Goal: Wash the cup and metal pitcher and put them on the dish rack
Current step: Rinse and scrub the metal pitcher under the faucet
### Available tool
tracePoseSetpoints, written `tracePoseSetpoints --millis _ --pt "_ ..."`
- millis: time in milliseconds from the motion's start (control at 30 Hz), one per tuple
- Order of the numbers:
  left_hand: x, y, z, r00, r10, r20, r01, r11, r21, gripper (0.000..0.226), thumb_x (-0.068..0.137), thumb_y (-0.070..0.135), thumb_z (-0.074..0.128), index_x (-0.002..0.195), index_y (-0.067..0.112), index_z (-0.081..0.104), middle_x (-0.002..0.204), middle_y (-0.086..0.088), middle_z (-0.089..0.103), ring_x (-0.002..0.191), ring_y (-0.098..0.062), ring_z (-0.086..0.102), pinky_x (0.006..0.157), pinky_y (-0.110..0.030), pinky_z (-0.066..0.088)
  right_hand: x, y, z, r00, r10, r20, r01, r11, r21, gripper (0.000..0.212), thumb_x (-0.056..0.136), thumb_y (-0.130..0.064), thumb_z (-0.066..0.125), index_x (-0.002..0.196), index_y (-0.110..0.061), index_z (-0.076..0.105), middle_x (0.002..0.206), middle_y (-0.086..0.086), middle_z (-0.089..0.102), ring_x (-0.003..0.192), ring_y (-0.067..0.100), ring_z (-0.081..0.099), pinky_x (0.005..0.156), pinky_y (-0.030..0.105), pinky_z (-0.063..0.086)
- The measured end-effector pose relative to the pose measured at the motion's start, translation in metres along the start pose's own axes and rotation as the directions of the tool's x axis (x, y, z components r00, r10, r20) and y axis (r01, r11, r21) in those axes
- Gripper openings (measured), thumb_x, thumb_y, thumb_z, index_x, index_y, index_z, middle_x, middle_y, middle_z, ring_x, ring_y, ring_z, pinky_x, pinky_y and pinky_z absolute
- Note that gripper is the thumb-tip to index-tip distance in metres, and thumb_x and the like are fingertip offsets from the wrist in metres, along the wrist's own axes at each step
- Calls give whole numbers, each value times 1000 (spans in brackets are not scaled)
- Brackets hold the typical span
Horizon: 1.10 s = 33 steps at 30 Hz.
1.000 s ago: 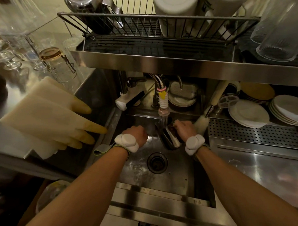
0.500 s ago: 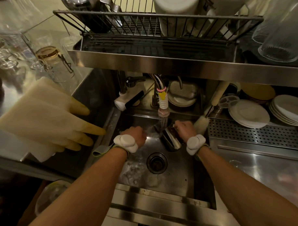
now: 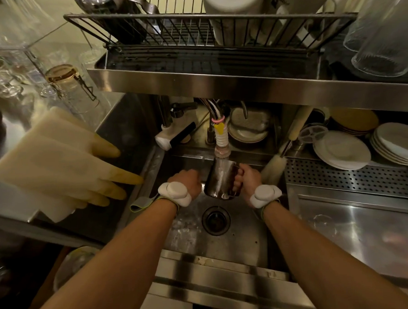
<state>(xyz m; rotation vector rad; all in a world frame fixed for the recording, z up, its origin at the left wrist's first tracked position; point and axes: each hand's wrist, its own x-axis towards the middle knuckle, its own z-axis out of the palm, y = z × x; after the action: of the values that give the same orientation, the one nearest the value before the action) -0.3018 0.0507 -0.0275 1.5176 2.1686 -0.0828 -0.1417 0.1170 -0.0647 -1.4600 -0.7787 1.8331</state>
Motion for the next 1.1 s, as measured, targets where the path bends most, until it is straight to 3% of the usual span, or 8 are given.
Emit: tracePoseSetpoints --millis 200,367,533,667,767,867,967,1100 --pt "-1 5 9 998 -2 56 4 999 -33 62 83 43 65 136 17 46 131 -12 57 115 -33 59 91 -38 52 0 2 2 999 -23 -30 23 1000 19 44 95 -23 43 53 -19 32 31 -7 28 28 8 25 42 22 20" --pt "1 9 9 998 20 53 -18 999 -30 58 84 43 63 133 16 48 129 -12 59 114 -32 60 92 -39 52 3 -3 1 999 -47 -25 46 998 -43 45 97 -23 42 53 -17 33 30 -7 29 27 7 26 36 18 21" --pt "2 12 5 999 27 32 -26 999 -39 54 85 44 61 129 15 51 126 -12 61 110 -34 61 90 -41 53 0 0 12 999 -17 42 15 998 53 43 97 -21 40 55 -18 32 32 -8 26 28 7 22 35 17 18" --pt "4 7 3 999 16 31 -15 999 -50 48 86 35 58 130 16 50 126 -12 60 112 -35 60 91 -41 52 0 -6 10 992 -87 87 101 979 -176 43 98 -22 43 55 -17 37 38 -5 34 38 11 29 45 25 23" --pt "3 5 3 1000 23 15 -22 999 -48 41 86 30 55 126 20 54 125 -11 61 110 -35 61 90 -41 53 -8 -11 22 964 -127 233 220 875 -431 32 92 -7 50 61 -10 51 56 6 49 51 15 41 51 23 34" --pt "2 5 0 1000 20 -13 -20 999 -37 39 87 28 52 125 22 56 126 -11 61 111 -35 61 89 -39 53 -12 -13 23 945 -40 325 152 933 -327 22 91 7 46 78 -7 56 67 8 58 51 14 54 50 22 43" --pt "1 0 0 1000 11 7 -11 999 -36 39 88 27 51 126 21 56 128 -12 60 112 -35 60 92 -41 52 -10 -18 19 954 -52 296 103 982 -157 22 98 -2 40 83 -7 55 64 9 62 46 15 59 46 24 49" --pt "1 -7 3 1000 -4 30 5 999 -40 38 90 28 51 127 22 56 129 -11 59 114 -34 59 93 -39 51 -6 -11 28 955 -187 231 258 908 -331 31 99 -21 46 71 -11 55 59 6 51 48 16 45 49 27 38"
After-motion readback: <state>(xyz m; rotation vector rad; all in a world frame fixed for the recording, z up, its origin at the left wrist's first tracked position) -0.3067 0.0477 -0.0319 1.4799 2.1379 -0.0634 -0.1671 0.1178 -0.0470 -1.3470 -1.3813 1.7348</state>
